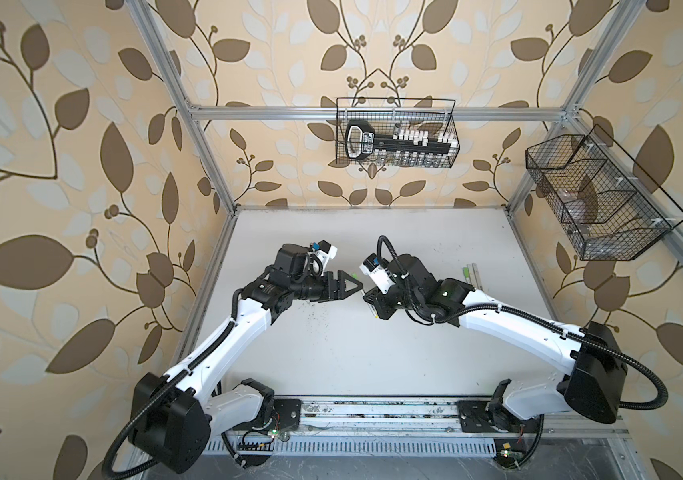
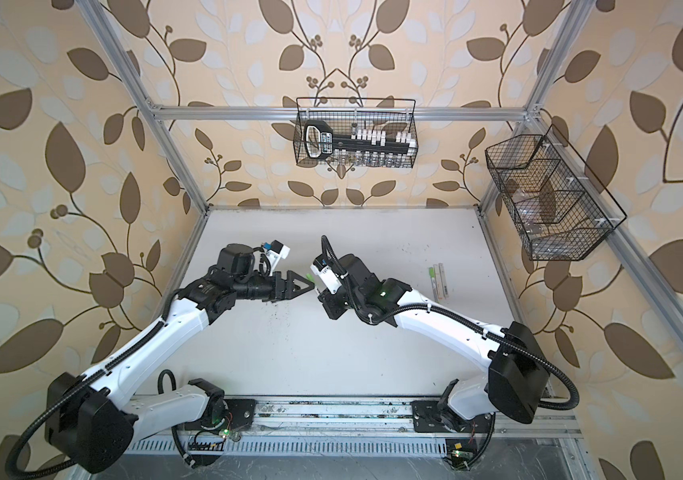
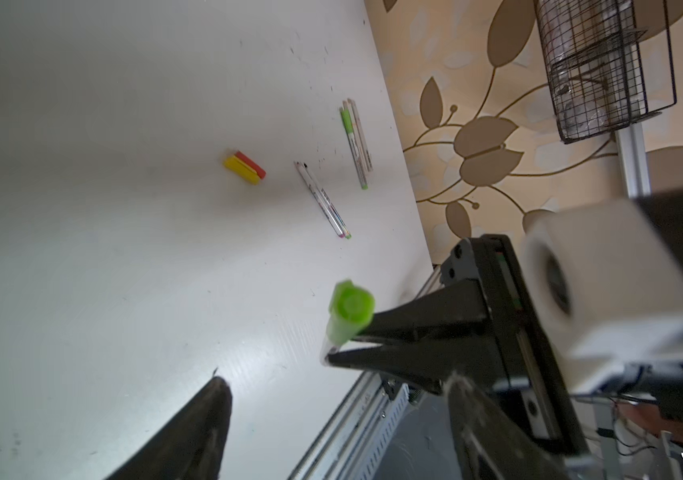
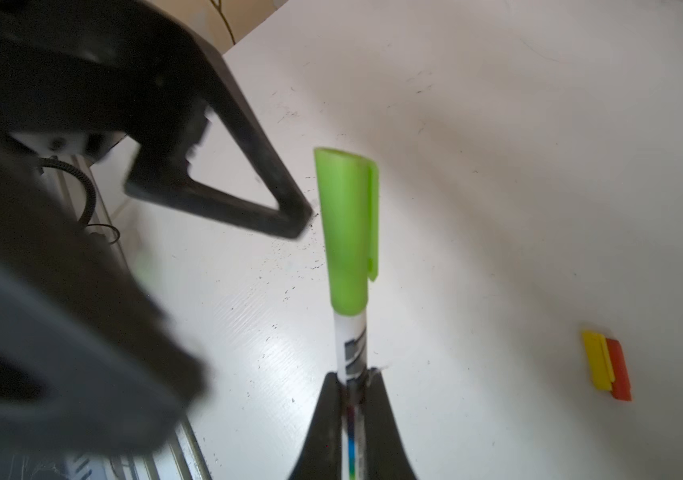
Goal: Insert the pens into the pen caps
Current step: 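Open the left gripper to release the green cap onto the marker, then carry the capped marker to the marker pile and release it with the right gripper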
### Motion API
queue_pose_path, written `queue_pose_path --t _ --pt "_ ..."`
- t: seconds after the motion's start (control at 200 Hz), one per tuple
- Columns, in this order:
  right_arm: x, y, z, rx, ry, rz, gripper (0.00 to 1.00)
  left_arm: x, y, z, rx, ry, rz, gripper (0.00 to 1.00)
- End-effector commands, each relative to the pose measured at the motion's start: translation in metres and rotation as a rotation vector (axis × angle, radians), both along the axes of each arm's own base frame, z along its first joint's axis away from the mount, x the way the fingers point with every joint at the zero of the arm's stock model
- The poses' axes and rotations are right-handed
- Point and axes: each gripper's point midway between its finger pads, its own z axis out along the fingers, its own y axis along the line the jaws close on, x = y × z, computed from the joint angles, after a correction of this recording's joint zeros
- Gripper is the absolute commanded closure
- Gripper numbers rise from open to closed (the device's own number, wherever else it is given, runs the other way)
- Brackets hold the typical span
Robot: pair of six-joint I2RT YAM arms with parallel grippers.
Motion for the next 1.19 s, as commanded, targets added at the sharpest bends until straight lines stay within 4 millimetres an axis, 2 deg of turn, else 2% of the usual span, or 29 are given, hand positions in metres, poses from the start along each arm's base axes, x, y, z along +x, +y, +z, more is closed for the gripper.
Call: queue_pose_path --t 0.0,0.165,0.47,0.625,0.825,0.98,1.065,1.19 --pt "0.001 -0.031 -0.021 -0.066 0.062 -0.099 1.0 0.009 0.022 0.02 -0.021 -0.064 0.094 0.01" --pt "0.021 -0.09 -0.046 -0.196 0.109 -0.271 1.0 0.003 0.033 0.012 0.015 -0.032 0.098 0.01" --pt "0.071 -0.213 -0.083 -0.454 0.19 -0.581 1.0 -0.014 0.033 -0.001 0.039 0.004 0.045 0.01" --pt "0.088 -0.258 -0.104 -0.573 0.242 -0.682 1.0 -0.019 0.029 -0.001 0.023 0.003 0.008 0.01" --pt "0.104 -0.297 -0.123 -0.672 0.275 -0.76 1.0 -0.02 0.025 0.0 0.002 0.005 -0.021 0.01" --pt "0.111 -0.319 -0.128 -0.745 0.283 -0.799 1.0 -0.02 0.023 0.0 -0.01 0.01 -0.024 0.01" --pt "0.114 -0.325 -0.127 -0.775 0.273 -0.81 1.0 -0.019 0.022 0.0 -0.022 0.008 -0.023 0.01" --pt "0.113 -0.331 -0.129 -0.824 0.278 -0.806 0.93 -0.016 0.02 -0.001 -0.041 0.02 -0.026 0.01"
